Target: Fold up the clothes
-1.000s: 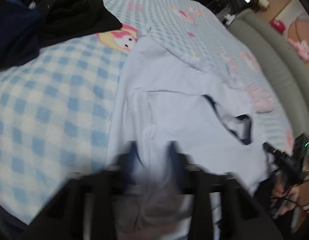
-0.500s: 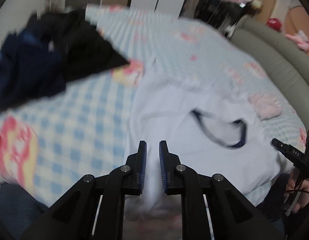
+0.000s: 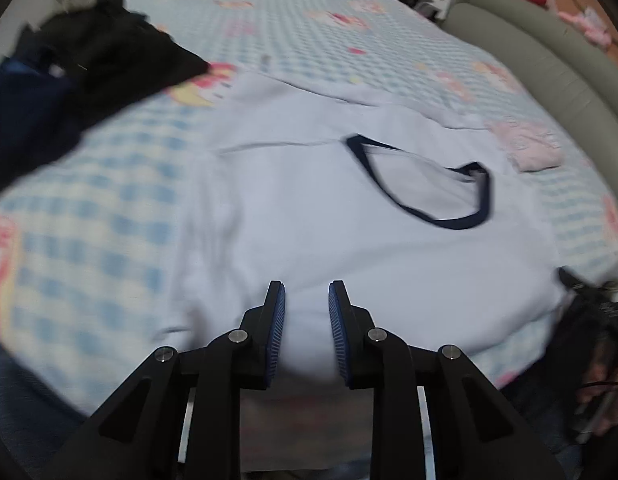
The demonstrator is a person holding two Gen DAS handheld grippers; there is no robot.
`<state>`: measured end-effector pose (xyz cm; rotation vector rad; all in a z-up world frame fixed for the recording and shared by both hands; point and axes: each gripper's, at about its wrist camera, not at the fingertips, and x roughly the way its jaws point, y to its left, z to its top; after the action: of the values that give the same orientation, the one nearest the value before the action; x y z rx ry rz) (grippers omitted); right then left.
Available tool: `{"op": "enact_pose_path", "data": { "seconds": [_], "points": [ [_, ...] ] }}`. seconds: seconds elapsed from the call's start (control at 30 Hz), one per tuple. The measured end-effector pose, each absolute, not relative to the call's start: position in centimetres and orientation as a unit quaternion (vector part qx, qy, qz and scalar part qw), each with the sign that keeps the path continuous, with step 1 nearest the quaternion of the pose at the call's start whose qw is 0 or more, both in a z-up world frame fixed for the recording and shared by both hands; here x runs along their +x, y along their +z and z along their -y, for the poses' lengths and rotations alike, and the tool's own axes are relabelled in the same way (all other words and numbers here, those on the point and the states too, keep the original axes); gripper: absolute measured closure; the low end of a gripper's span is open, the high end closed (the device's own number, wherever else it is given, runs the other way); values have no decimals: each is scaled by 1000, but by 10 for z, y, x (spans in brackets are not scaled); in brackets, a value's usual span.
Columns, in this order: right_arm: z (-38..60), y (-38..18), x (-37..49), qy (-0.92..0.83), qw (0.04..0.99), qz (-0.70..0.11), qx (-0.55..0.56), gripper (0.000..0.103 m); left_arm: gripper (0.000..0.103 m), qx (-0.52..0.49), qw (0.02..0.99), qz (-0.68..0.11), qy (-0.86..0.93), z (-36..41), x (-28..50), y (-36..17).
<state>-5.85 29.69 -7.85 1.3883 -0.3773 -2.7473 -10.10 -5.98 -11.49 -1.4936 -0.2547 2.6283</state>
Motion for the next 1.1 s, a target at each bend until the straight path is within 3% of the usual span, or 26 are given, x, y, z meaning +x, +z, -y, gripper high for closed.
{"op": "enact_pose_path", "data": {
  "seconds": [0.13,0.3,0.43,0.47,0.57,0.7,0.77,0.93,1.0,1.1],
  "points": [
    [-292,-60,-49,-900,16,126,417,62,80,-465,104,139,868,66,-85,-107],
    [-269,-71,-44,-889,79,129,431,63,77,-484,113,126,859,50,-85,-114],
    [-274,-88,-43,-881,33,109,459,83,78,-501,68,128,853,64,-84,-122],
    [-277,-85,-42,-883,18,100,458,83,81,-499,65,132,854,67,-83,-121],
    [-280,-72,-37,-892,-4,89,443,67,80,-487,74,145,858,67,-77,-115],
    [-265,-56,-34,-897,81,107,421,66,78,-475,111,152,860,49,-73,-109],
    [-246,-60,-38,-895,103,75,427,66,77,-496,83,134,854,49,-76,-117],
    [-239,-78,-43,-888,31,-6,459,66,79,-496,47,93,862,62,-62,-104],
    [-241,-69,-40,-893,16,-9,449,61,79,-491,70,106,862,64,-61,-98],
    [-237,-59,-46,-892,89,35,442,61,78,-482,108,107,863,52,-72,-95]
  ]
}}
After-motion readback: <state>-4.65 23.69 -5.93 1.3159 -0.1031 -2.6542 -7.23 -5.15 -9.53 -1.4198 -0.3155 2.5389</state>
